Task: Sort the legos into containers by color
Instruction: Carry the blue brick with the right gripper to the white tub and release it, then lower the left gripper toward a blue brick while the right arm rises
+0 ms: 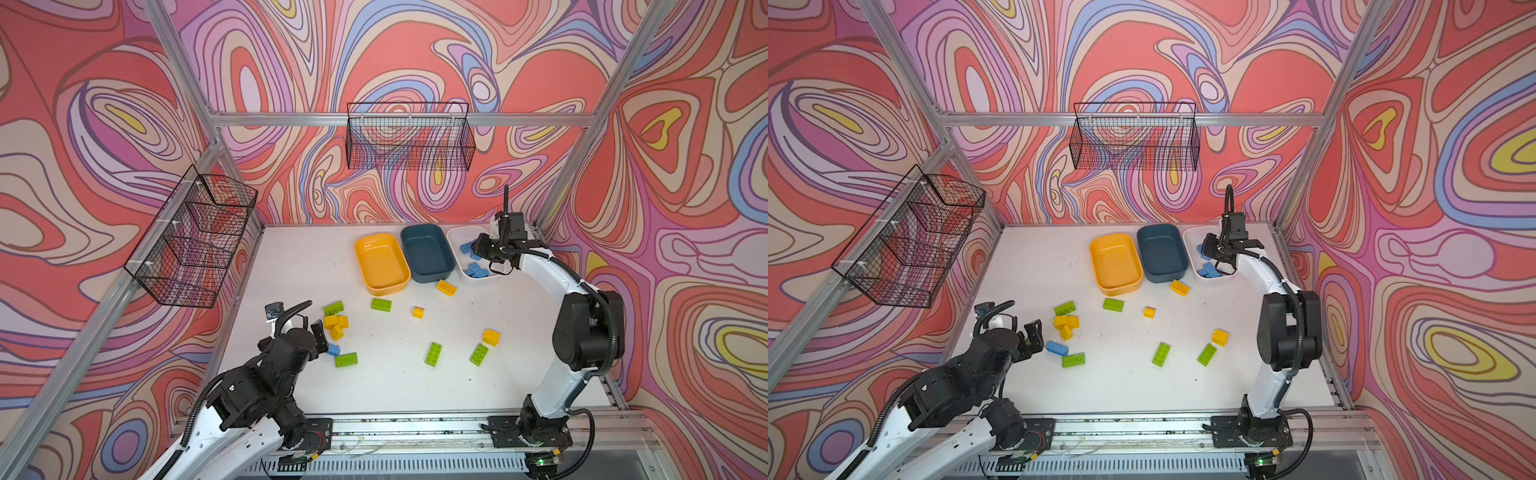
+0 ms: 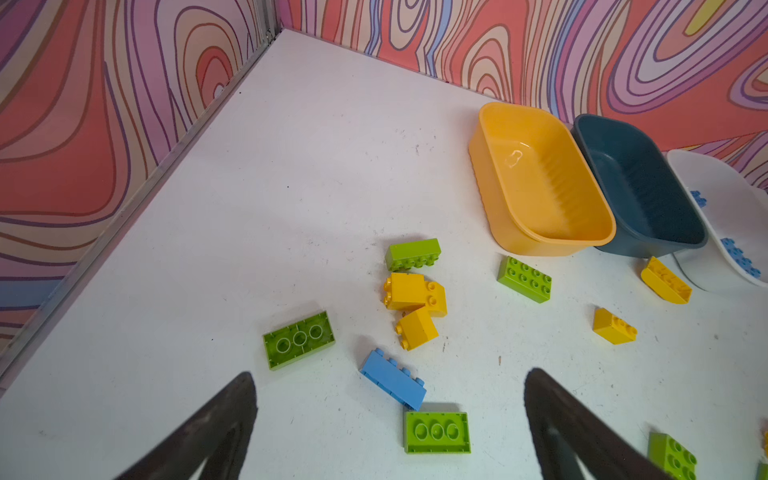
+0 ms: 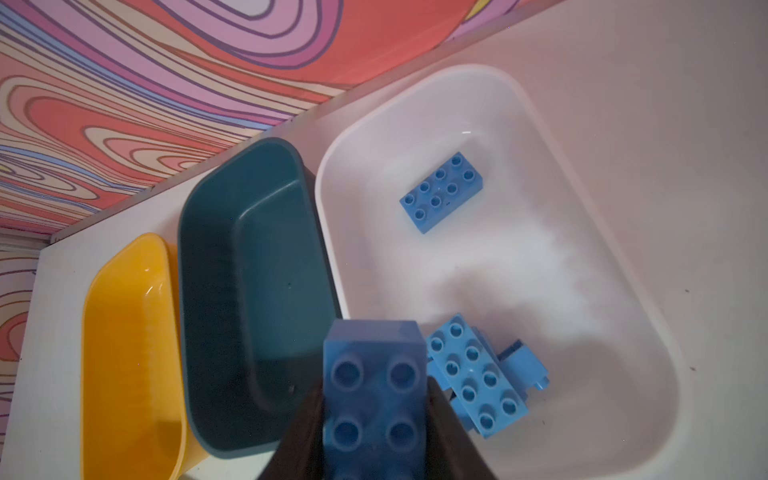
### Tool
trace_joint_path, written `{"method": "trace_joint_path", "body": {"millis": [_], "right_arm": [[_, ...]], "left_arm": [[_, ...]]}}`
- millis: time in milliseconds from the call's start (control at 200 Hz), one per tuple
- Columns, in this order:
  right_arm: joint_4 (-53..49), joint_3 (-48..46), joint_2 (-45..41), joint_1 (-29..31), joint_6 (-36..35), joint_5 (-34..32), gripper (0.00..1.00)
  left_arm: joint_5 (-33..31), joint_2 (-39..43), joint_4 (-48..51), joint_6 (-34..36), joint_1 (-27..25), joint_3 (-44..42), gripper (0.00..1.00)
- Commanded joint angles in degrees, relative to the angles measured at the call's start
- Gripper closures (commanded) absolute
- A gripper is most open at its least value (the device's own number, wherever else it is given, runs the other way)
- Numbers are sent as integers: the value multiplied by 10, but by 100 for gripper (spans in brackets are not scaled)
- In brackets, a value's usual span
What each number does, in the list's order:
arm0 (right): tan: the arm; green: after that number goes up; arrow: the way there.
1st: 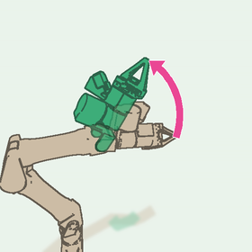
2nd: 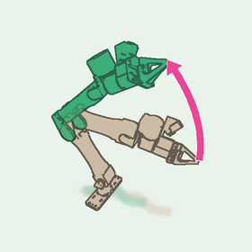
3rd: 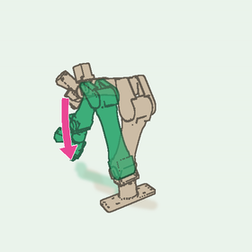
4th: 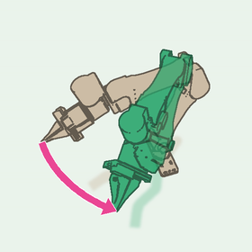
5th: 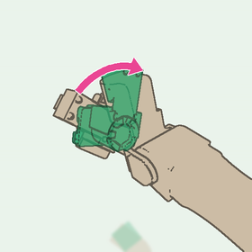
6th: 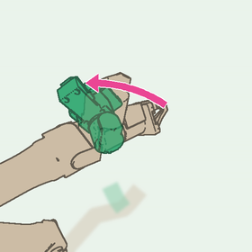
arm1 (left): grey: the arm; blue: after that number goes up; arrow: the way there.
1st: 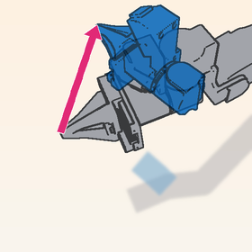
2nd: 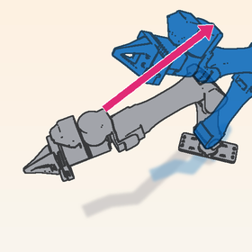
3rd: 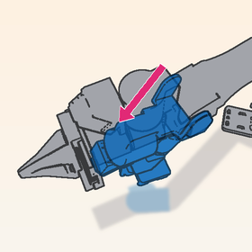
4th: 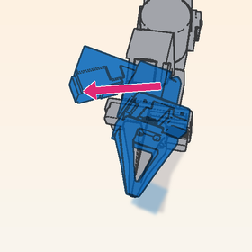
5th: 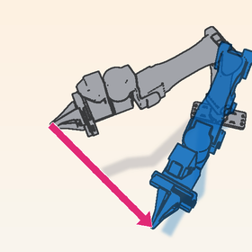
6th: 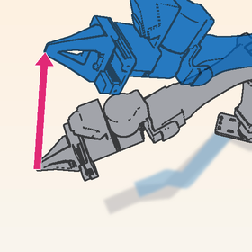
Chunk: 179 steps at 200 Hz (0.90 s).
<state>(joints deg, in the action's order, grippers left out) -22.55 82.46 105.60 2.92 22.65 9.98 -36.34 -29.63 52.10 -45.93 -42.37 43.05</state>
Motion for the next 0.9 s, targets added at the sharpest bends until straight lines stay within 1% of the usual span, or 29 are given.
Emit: {"method": "trace_joint_path", "body": {"millis": [0, 90, 195, 351, 441, 551, 646, 771, 836, 851, 891], "right_arm": [[35, 30, 34, -11, 10, 11, 75], [38, 46, 63, -12, 6, 8, 71], [46, 53, 78, -12, 5, 8, 67], [50, 50, 82, -12, 0, 6, 61], [55, 43, 73, -12, -2, 4, 54], [63, 30, 50, -12, -3, -4, 42], [74, 15, 25, -12, -4, -12, 36], [93, -12, -16, -12, 3, -4, 33], [119, -47, -43, -9, 14, 9, 32], [126, -58, -65, -9, 18, 12, 32], [143, -85, -91, -4, 23, 14, 32]], "left_arm": [[-22, -10, 30, -29, 2, 2, 0], [-23, -10, 44, -47, 2, -1, 0], [-22, -8, 61, -71, 2, -4, 0], [-8, -7, 71, -98, 2, -19, 0], [-2, -13, 72, -103, 2, -27, 0], [-9, -50, 87, -117, 2, -21, 0], [-14, -100, 98, -133, 3, -2, 0], [-4, -162, 78, -128, 3, 8, 0], [10, -186, 57, -123, 6, 4, 0], [14, -189, 53, -122, 8, 3, 0], [29, -201, 41, -122, 12, -1, 0]]}}
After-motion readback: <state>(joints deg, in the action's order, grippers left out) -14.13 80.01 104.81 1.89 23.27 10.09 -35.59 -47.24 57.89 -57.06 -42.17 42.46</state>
